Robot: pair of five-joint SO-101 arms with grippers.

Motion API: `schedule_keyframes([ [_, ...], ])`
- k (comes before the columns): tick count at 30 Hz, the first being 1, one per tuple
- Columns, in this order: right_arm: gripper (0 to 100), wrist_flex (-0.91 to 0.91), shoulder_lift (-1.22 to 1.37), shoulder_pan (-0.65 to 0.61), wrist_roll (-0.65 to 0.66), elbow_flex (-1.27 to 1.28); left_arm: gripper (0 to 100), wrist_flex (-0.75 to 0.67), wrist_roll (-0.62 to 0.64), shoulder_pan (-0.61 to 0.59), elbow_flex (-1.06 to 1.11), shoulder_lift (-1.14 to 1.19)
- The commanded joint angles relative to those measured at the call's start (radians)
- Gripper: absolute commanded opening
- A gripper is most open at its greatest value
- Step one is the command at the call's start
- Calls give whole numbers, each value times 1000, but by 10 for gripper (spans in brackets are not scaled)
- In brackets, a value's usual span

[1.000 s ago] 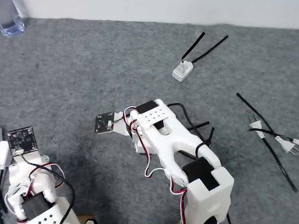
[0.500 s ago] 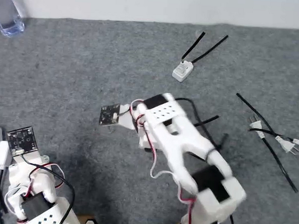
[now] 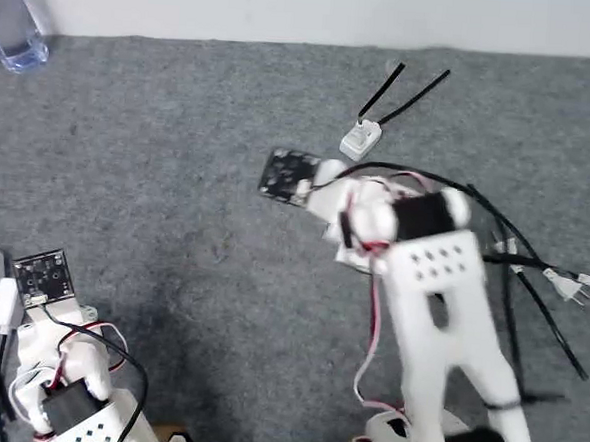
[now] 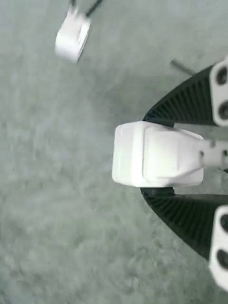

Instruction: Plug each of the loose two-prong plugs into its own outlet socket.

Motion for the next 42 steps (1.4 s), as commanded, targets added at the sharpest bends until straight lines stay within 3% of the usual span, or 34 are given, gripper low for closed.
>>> schedule_keyframes([
  [1,9,1,-114,90,-12,-18,14,-23,-9,0,-4,-3],
  [8,9,-162,-130,349,-11,-15,14,-23,-9,0,-4,-3],
  [11,9,-305,-125,403,-3,40,14,-25,-9,0,-4,-3],
  [14,9,-415,-61,392,0,94,15,-25,-9,0,-4,-3],
  [17,9,-498,73,384,-78,51,15,-25,-9,0,-4,-3],
  [26,9,-529,575,355,-321,-443,15,-26,-9,0,-4,-3],
  [34,9,-357,868,229,-330,-810,15,-26,-9,0,-4,-3],
  [42,9,-323,963,107,-292,-893,15,-26,-9,0,-4,-3],
])
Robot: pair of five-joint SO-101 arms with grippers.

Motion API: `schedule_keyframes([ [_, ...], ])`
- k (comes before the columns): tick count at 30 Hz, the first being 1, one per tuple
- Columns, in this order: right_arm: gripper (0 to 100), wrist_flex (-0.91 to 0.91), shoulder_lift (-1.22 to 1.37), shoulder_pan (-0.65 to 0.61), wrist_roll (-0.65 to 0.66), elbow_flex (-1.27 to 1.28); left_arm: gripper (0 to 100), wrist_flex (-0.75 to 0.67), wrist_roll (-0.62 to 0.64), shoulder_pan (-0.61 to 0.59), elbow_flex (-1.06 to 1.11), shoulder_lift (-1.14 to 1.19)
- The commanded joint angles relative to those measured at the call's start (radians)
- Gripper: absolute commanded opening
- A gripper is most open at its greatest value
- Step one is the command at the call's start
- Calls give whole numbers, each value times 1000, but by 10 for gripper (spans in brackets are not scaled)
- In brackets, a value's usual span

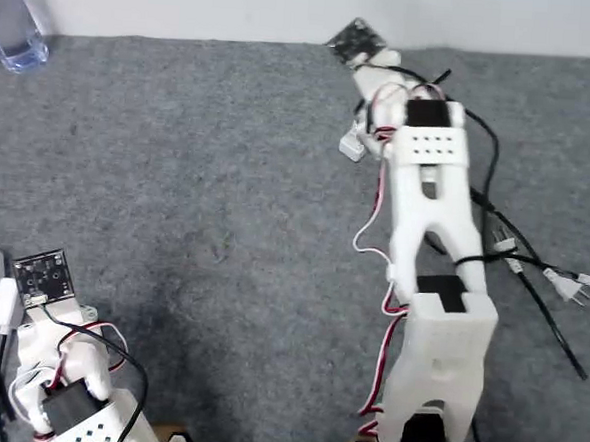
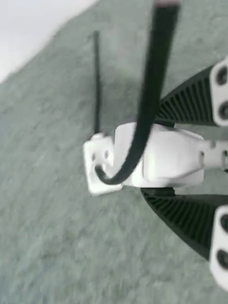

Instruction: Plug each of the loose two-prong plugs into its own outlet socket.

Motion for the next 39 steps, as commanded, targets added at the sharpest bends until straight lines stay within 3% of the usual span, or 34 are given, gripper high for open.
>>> schedule_keyframes([
  [1,9,25,-15,-64,21,-69,15,-26,-9,0,-4,-3],
  [14,9,-94,56,-85,181,-71,15,-25,-9,-3,-4,-3],
  [18,13,-165,110,-67,137,-69,15,-25,-9,-3,-4,-3],
  [20,50,-170,128,-67,121,-69,15,-23,-9,-3,-4,-3],
  [27,333,-200,140,-51,49,-71,15,-23,-9,-3,-4,-3],
  [39,341,-193,122,-45,51,-80,15,-23,-9,-2,-4,-3],
])
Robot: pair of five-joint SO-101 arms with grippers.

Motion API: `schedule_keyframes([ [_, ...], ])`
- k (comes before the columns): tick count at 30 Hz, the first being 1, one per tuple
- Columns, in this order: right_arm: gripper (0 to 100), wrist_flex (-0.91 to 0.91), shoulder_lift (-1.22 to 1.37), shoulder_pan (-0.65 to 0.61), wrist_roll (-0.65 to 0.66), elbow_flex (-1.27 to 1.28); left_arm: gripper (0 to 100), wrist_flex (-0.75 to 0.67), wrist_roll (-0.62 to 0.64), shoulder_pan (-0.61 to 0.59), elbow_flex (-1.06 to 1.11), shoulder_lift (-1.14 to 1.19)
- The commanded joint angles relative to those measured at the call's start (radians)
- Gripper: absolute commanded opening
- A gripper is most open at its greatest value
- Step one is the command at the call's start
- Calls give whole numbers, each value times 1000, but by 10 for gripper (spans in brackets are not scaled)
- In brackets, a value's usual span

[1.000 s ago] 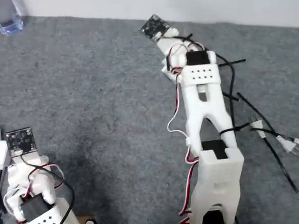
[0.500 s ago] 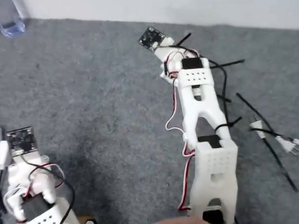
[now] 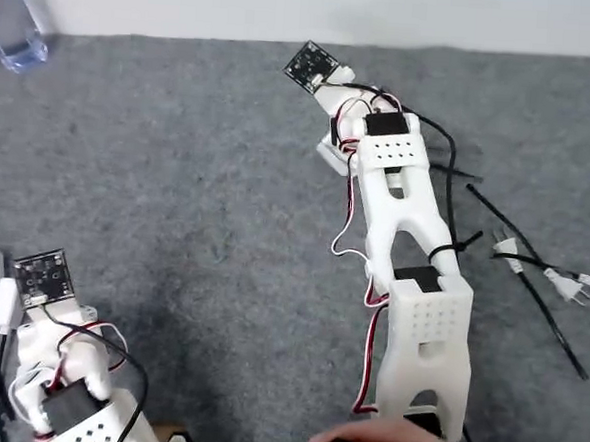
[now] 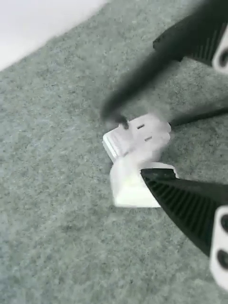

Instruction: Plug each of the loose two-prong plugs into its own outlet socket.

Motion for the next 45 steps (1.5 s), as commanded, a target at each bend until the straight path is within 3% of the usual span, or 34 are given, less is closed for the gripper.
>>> schedule_keyframes([
  [1,340,-7,-44,22,-9,-86,15,-23,-8,-2,-4,-3],
  [12,340,134,-266,84,-14,-192,15,-23,-8,0,-4,-3],
  [20,340,280,-616,168,-12,-192,15,-23,-8,0,-4,-3],
  [27,340,601,-940,303,-15,-186,15,-23,-8,0,-4,-3],
  [33,340,888,-1004,369,-18,-176,15,-25,-8,29,-4,-3],
  [37,340,878,-1035,444,-84,-29,15,-23,-8,29,-4,-3],
  [45,340,872,-1150,506,-86,407,15,-23,-8,29,-4,-3],
])
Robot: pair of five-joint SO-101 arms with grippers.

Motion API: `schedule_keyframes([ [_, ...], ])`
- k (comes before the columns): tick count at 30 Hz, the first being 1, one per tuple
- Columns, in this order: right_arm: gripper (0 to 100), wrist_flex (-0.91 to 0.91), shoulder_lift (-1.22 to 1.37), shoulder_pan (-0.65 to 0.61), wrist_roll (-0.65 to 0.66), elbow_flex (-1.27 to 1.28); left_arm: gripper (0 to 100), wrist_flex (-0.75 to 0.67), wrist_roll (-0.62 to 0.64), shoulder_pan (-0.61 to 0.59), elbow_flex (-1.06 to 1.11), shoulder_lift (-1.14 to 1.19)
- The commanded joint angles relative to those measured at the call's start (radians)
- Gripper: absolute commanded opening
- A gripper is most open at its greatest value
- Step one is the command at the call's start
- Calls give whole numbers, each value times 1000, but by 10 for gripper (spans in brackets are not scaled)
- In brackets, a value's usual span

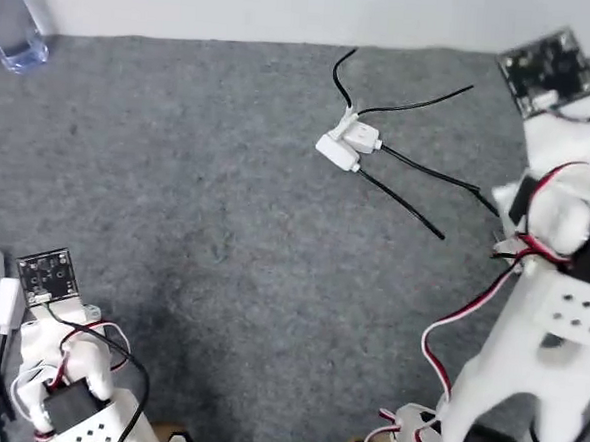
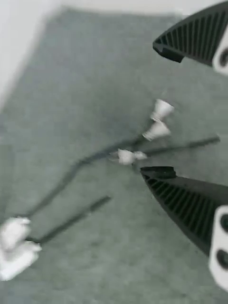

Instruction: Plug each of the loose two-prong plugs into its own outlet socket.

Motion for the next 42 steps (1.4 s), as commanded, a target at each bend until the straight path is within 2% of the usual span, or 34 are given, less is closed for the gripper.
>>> schedule_keyframes([
  [1,340,33,-79,8,-11,212,15,-23,-8,6,-2,-3],
  [6,340,-102,-191,-64,-14,601,15,-26,-8,5,5,-3],
  [12,340,-489,-344,-143,-11,1060,15,-21,-8,3,-31,-3],
  [16,339,-677,-415,-220,-20,1260,14,-28,-8,3,-41,-3],
  [18,339,-742,-435,-260,-32,1333,14,-28,-8,3,-45,-3],
  [23,339,-881,-456,-277,-166,1448,14,-28,-8,5,-45,-3],
  [28,339,-954,-450,-282,-167,1536,14,-28,-8,9,-41,-3],
  [34,339,-1153,-450,-278,-166,1706,14,-31,-9,11,7,-3],
  [38,339,-1182,-458,-285,-166,1734,15,-31,-15,5,4,-3],
  [42,339,-1184,-458,-285,-166,1735,15,-51,-166,5,-22,-3],
])
